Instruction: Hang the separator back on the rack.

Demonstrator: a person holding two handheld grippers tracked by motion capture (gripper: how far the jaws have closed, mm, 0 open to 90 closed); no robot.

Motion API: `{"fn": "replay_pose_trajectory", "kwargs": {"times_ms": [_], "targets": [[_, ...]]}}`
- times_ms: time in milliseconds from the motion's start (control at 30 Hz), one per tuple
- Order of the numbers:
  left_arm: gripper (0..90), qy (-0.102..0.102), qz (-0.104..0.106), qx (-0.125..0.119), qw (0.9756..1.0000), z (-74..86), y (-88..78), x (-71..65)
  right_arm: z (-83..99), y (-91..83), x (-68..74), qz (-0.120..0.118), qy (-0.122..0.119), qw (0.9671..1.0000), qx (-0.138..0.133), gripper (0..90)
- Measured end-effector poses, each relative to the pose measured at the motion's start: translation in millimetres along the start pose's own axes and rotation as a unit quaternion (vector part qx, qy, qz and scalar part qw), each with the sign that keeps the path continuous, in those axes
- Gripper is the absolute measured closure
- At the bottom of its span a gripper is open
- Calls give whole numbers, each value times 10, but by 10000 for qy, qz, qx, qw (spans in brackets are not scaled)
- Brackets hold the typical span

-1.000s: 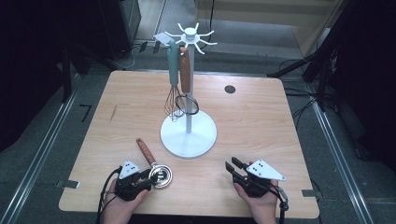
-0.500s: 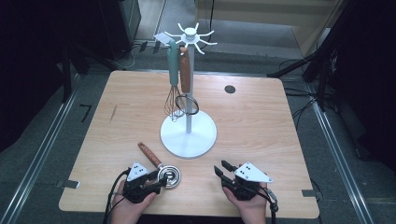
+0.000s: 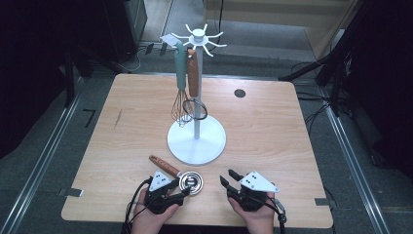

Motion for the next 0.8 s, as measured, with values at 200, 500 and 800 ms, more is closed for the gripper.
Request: {"fn": "replay_pose_trajectory", "kwargs": {"times_ms": [200, 500, 800], "targets": [[469, -34, -81, -170, 9998, -37, -144, 155, 23, 47, 107, -159, -71, 9998, 78, 620], [818, -244, -208, -66, 9995, -74, -115, 359, 45, 126, 131, -202, -102, 9996, 158, 630], [813, -23, -102, 192, 9998, -40, 19, 209, 54, 158, 157, -314, -66, 9993, 201, 629]]}}
Point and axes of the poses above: each handheld gripper's, and its own axes: y roughly forward along the jaws, z roughly out of its underside, x roughly to its left, the point moved 6 cm from there along y, roughly forward along the jaws, and after that the axes turned 2 degrees about -z, right-handed, at the moved point
